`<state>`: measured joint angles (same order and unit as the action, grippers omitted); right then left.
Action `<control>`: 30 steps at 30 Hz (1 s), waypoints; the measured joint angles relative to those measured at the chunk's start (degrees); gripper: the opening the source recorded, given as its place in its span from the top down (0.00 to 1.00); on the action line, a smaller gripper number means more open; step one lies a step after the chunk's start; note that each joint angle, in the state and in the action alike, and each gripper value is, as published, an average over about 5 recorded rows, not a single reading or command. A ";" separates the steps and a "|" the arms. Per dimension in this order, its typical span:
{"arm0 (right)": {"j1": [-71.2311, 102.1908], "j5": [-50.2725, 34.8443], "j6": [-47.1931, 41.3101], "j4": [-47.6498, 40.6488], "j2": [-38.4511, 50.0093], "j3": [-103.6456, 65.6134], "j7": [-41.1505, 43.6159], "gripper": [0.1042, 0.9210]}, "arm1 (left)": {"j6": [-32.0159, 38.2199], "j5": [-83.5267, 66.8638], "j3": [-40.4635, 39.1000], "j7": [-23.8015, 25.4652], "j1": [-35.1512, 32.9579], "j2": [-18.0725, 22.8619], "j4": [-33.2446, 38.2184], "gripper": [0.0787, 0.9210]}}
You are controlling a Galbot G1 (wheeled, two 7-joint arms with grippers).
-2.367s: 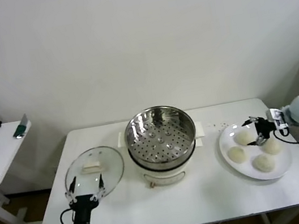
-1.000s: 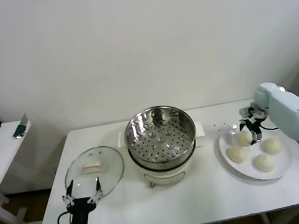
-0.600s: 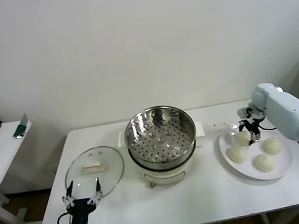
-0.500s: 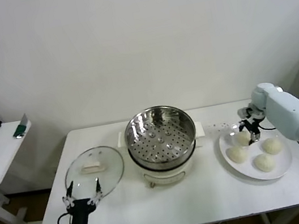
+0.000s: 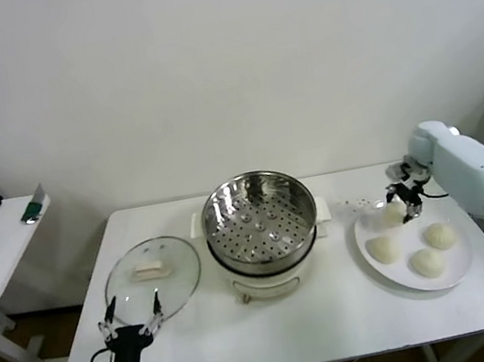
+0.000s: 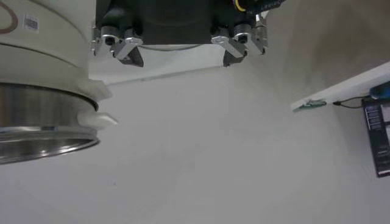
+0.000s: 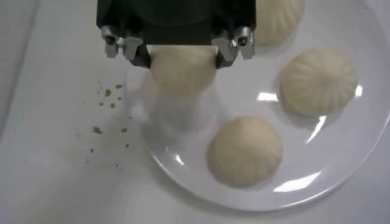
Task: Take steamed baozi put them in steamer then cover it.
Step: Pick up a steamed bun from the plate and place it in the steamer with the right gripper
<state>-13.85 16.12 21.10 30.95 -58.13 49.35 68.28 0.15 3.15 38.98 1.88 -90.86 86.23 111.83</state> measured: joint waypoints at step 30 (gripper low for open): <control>-14.69 9.88 17.20 24.18 -15.55 11.90 -5.13 0.26 | -0.57 -0.86 -0.88 0.01 -1.40 -0.95 0.89 0.12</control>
<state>-28.54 26.00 38.30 55.13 -73.68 61.25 63.15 -0.42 2.30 38.10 1.89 -92.27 85.28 112.72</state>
